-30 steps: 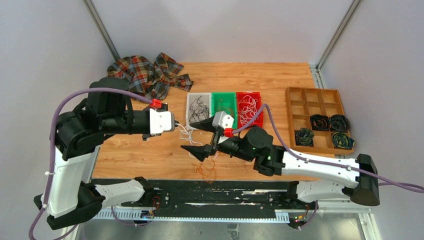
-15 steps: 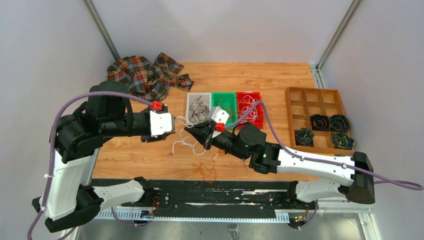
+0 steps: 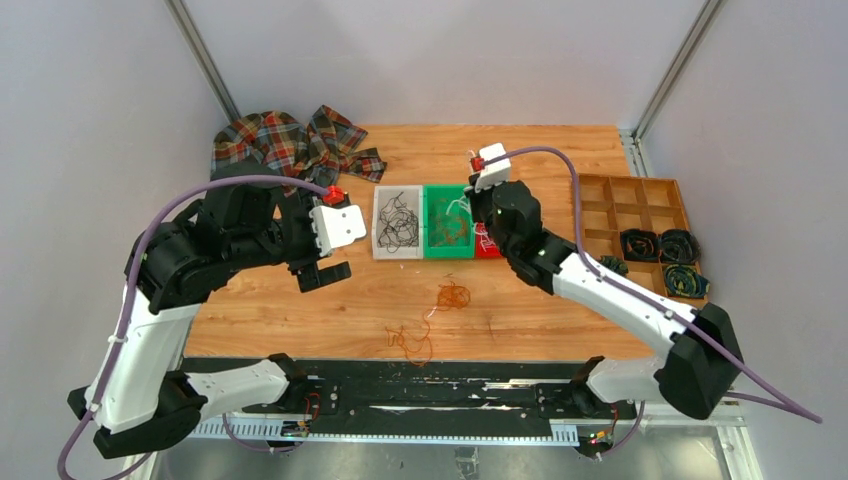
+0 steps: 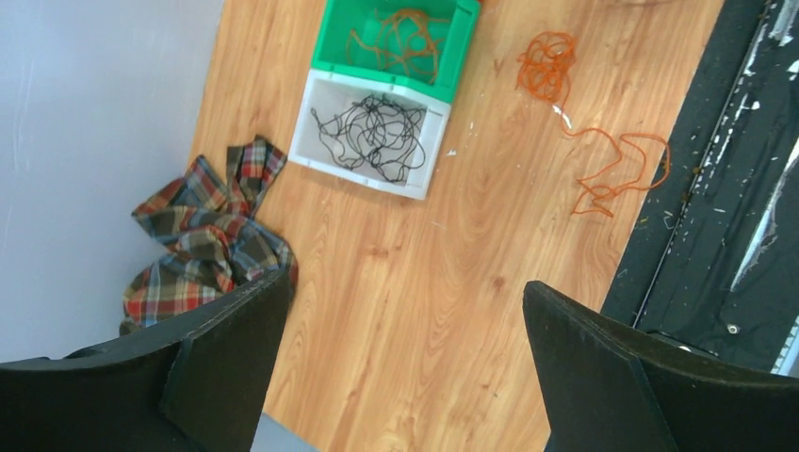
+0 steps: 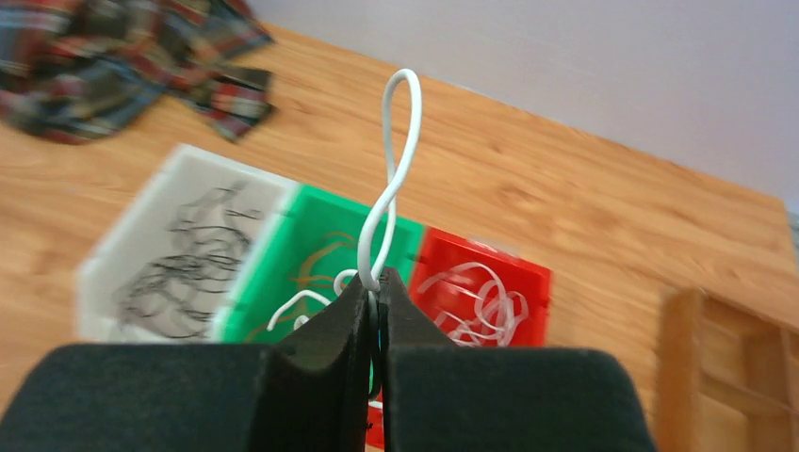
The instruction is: Untangle the cables
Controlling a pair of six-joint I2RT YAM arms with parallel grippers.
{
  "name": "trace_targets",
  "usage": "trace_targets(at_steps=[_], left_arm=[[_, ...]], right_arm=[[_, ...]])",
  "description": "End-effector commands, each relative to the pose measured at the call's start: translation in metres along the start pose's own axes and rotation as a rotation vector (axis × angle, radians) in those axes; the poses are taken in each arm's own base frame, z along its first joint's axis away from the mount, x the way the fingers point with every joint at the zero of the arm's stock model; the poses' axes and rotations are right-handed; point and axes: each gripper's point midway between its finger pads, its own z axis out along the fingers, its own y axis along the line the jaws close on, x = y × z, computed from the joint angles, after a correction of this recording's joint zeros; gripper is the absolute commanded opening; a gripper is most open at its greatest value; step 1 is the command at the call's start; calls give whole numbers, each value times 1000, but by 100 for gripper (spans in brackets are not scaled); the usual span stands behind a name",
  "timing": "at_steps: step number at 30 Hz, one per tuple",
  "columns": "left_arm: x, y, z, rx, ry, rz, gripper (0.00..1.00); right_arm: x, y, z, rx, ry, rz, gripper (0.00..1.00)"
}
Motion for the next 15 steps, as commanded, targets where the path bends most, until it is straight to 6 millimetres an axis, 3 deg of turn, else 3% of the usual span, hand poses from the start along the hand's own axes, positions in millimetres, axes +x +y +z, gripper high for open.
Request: trace_targets(at_steps=[1, 6, 15], left_arm=[[3, 10, -4, -89, 0, -47, 98], [4, 12, -7, -110, 6, -66, 98], [8, 12, -10, -123, 11, -58, 98]], right_arm=[[18, -61, 19, 222, 79, -50, 1], [44, -102, 39, 360, 155, -88, 1], [72, -142, 55, 472, 234, -84, 1]])
